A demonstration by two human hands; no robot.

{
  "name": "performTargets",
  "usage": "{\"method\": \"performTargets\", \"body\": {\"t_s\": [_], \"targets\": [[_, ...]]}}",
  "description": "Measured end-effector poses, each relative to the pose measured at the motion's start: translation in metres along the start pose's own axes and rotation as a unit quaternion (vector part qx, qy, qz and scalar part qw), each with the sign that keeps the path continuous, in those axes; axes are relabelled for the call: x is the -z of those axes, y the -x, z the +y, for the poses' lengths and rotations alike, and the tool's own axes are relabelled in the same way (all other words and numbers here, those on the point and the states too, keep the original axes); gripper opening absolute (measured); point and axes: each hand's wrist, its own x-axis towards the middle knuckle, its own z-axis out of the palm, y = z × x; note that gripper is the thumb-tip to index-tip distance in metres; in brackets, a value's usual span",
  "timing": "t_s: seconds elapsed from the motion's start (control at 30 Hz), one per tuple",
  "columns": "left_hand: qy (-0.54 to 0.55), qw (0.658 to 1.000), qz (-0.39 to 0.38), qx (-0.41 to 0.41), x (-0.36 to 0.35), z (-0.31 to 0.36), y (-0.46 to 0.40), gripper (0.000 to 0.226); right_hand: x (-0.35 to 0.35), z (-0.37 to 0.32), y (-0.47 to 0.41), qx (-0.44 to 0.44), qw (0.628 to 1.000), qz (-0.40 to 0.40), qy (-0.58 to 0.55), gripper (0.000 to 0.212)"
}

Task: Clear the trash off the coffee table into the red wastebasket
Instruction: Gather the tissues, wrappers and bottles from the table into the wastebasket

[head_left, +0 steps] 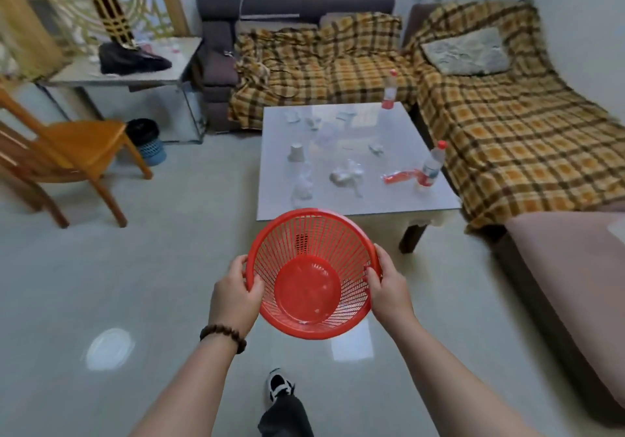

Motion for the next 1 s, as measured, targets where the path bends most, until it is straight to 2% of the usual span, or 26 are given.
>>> {"method": "performTargets", "body": {"t_s": [0.23,0.43,0.6,0.83,1.0], "targets": [[-0.019,0.998,0.025,0.058,0.033,-0.033,-0.141,0.016,-0.104,-0.064,-0.118,-0.007,0.999,-0.043,-0.011,0.043],[-0.027,0.995,0.045,0.086,0.048,-0.042,-0.222,0.012,-0.157,-0.094,-0.187,-0.033,0.996,-0.081,-0.009,0.045],[-0.017,0.991,0.055,0.121,0.040,-0.048,-0.265,0.011,-0.184,-0.097,-0.237,-0.036,0.992,-0.120,0.009,0.044],[-0.040,0.983,0.077,0.163,0.016,-0.058,-0.338,0.012,-0.212,-0.078,-0.326,-0.109,0.977,-0.186,0.001,0.059],[-0.069,0.970,0.113,0.205,-0.005,-0.056,-0.402,0.019,-0.213,-0.043,-0.404,-0.141,0.968,-0.195,0.067,0.061]]}}
